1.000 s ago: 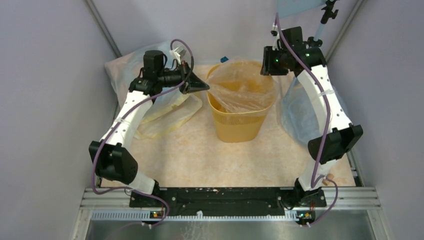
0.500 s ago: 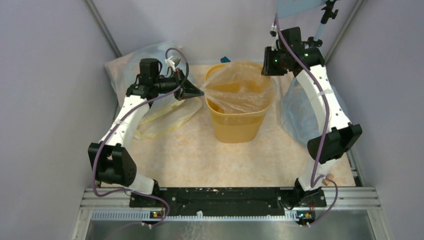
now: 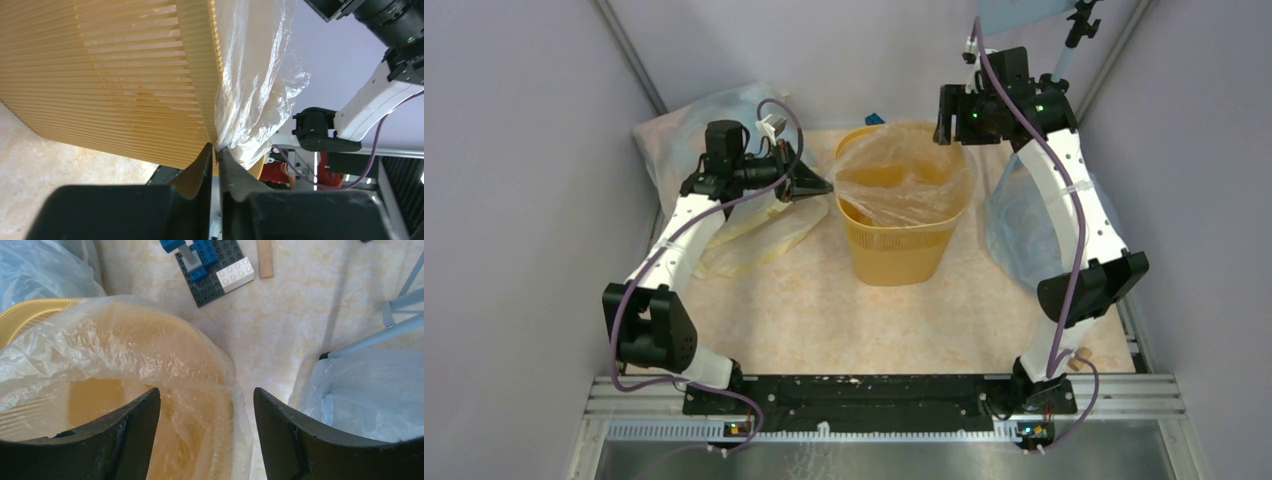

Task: Put the trash bags into the trash bin
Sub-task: Place the trash bag in the trash bin.

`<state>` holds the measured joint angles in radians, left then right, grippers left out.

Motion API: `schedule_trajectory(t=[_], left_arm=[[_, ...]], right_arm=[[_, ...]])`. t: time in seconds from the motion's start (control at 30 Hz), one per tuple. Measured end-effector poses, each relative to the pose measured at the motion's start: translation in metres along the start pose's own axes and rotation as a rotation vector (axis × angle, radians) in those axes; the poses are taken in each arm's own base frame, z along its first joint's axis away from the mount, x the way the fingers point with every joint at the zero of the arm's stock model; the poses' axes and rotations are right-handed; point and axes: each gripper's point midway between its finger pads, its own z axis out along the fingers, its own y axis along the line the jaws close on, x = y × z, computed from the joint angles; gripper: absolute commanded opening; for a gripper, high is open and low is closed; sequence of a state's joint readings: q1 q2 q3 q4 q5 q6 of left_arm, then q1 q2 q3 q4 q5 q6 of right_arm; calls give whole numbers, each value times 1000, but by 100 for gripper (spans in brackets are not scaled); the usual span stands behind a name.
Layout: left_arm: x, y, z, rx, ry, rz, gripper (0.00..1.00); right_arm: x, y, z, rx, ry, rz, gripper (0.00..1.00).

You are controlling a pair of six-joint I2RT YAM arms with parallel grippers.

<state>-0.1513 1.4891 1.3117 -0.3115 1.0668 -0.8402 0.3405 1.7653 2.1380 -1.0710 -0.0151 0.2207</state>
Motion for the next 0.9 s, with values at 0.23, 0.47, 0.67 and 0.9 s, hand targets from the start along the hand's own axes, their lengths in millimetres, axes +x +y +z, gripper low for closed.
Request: schedule_trajectory(t=[0.23,0.47,0.67,0.9], left_arm=[[-8,-2,-1,1,-31,11,55],[-39,-9,-18,-55,-160,90,67],[-69,-47,-31,-111,-268,261,36],[-83,-147,-8,-74,-327,640,0]], right_arm=[[-6,3,-4,-5,-20,-4,72],[-5,3,-4,-4,-17,-1,77],[2,10,-14,-9,12,-13,65],[1,52,-44,-109,-18,-54,2]])
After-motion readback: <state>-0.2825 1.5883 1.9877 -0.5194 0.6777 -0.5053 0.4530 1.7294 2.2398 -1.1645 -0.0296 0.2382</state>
